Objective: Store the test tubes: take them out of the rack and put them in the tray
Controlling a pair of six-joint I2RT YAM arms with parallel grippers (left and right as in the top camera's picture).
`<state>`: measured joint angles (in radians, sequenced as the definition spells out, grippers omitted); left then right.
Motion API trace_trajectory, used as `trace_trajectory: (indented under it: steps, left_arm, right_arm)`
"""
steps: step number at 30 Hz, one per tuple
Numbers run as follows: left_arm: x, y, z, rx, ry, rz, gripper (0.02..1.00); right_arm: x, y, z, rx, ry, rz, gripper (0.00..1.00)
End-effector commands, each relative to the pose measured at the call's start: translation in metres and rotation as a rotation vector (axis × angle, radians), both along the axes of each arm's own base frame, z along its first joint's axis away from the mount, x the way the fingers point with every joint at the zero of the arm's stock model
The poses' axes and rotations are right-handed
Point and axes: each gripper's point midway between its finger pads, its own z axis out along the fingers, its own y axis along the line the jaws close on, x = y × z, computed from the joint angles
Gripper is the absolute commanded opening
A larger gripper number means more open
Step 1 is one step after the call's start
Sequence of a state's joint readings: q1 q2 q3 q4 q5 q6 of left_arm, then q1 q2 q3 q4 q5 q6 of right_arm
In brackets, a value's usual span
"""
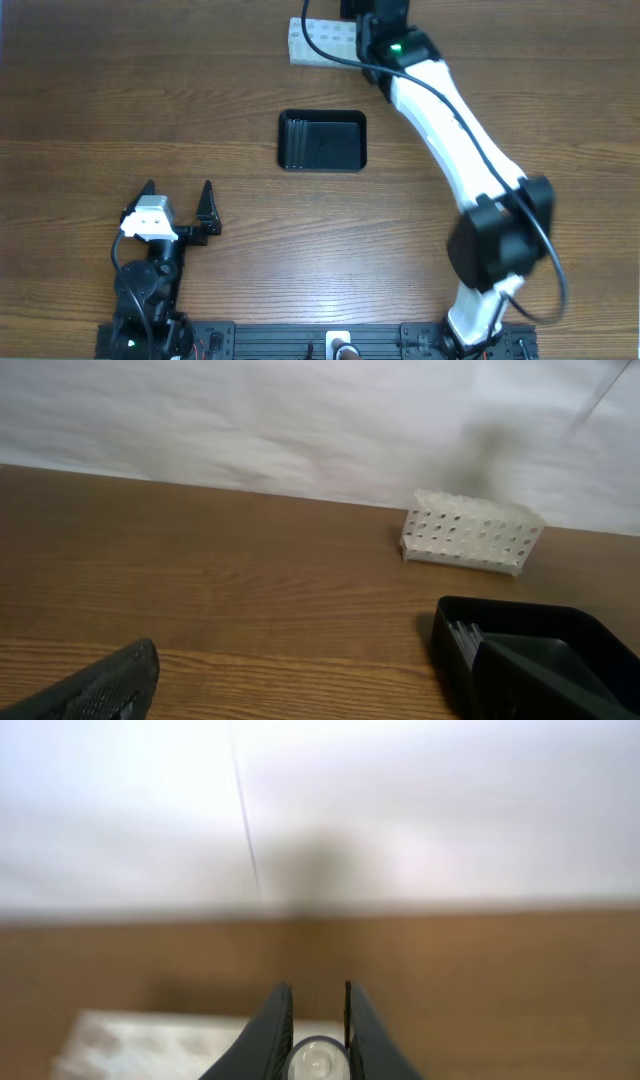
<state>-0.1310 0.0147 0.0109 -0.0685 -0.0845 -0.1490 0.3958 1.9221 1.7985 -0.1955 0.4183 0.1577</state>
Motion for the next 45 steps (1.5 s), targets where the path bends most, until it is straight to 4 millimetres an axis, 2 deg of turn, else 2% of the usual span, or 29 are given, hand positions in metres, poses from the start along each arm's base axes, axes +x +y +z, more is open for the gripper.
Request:
trace_trajectory:
  steps: [1,3,12,15,19,31,40,42,45]
  left_arm:
    - [0.000,0.000,0.000,0.014,-0.005,-0.006,1.000]
    - [0.000,0.000,0.000,0.013,-0.005,-0.006,1.000]
    - [0.000,0.000,0.000,0.014,-0.005,-0.006,1.000]
    - [0.000,0.000,0.000,0.014,-0.005,-0.006,1.000]
    - [0.000,0.000,0.000,0.014,-0.005,-0.006,1.000]
    - [0.000,0.000,0.000,0.014,-0.005,-0.006,1.000]
    - [0.000,0.000,0.000,0.014,-0.005,-0.006,1.000]
    - [0.000,0.000,0.000,0.014,-0.005,-0.006,1.000]
    - [0.000,0.000,0.000,0.014,-0.005,-0.006,1.000]
  right_arm:
    - [-0.033,0.017,0.040,-0.005,-0.028,0.044,0.104]
    - [-0.045,0.029,0.021,0.002,0.054,0.059,0.106]
    - [-0.111,0.072,-0.114,0.090,0.508,0.101,0.099]
    - [-0.127,0.077,-0.160,0.139,0.620,0.106,0.102]
    - [-0.134,0.078,-0.198,0.165,0.687,0.089,0.095]
    - [-0.127,0.085,-0.248,0.186,0.750,0.061,0.126]
    - [-0.131,0.092,-0.267,0.196,0.800,0.085,0.159]
    - [-0.132,0.092,-0.267,0.195,0.804,0.084,0.198]
    - [-0.133,0.093,-0.267,0.195,0.807,0.087,0.402]
